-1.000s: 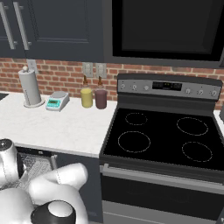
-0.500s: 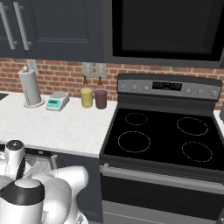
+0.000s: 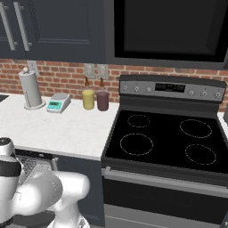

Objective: Pick up the cup and bowl from the counter, place them in the dishwasher, and close the dishwasher door.

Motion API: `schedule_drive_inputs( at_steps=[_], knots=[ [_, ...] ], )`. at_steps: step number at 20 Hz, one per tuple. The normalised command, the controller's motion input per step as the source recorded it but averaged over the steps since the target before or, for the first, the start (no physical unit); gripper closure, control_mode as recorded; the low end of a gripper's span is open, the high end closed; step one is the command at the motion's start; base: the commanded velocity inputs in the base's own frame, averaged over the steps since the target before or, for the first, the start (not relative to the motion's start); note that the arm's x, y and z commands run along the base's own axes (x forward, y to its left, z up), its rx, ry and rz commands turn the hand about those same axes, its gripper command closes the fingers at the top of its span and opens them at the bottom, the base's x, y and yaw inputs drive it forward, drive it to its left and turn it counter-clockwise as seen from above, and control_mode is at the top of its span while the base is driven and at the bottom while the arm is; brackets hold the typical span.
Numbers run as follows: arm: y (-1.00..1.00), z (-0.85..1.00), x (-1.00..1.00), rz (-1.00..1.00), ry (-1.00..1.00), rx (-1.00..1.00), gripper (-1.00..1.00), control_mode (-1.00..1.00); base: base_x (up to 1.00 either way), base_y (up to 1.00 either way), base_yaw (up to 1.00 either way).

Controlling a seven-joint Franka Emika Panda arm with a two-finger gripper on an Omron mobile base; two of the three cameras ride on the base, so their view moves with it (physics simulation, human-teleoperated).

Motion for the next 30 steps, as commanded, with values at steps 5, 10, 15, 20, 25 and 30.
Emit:
schedule_drive_inputs(
  at_steps=[5,10,15,20,25,30],
  knots=[
    [0.15,-0.27,0.28,0.0,0.03,-0.12,1.0,-1.0,0.0,0.0,0.0],
    [0.07,-0.52,0.23,0.0,0.01,-0.15,1.0,-1.0,0.0,0.0,0.0],
    [0.17,-0.43,0.16,0.0,0.0,-0.15,1.0,-1.0,0.0,0.0,0.0],
    [0.36,-0.23,0.17,0.0,0.0,-0.09,1.0,-1.0,0.0,0.0,0.0],
    [0.39,-0.2,0.21,0.0,0.01,-0.03,1.0,-1.0,0.0,0.0,0.0],
    [0.07,-0.45,0.35,-0.09,0.05,0.0,1.0,-1.0,0.0,0.0,0.0]
  ],
)
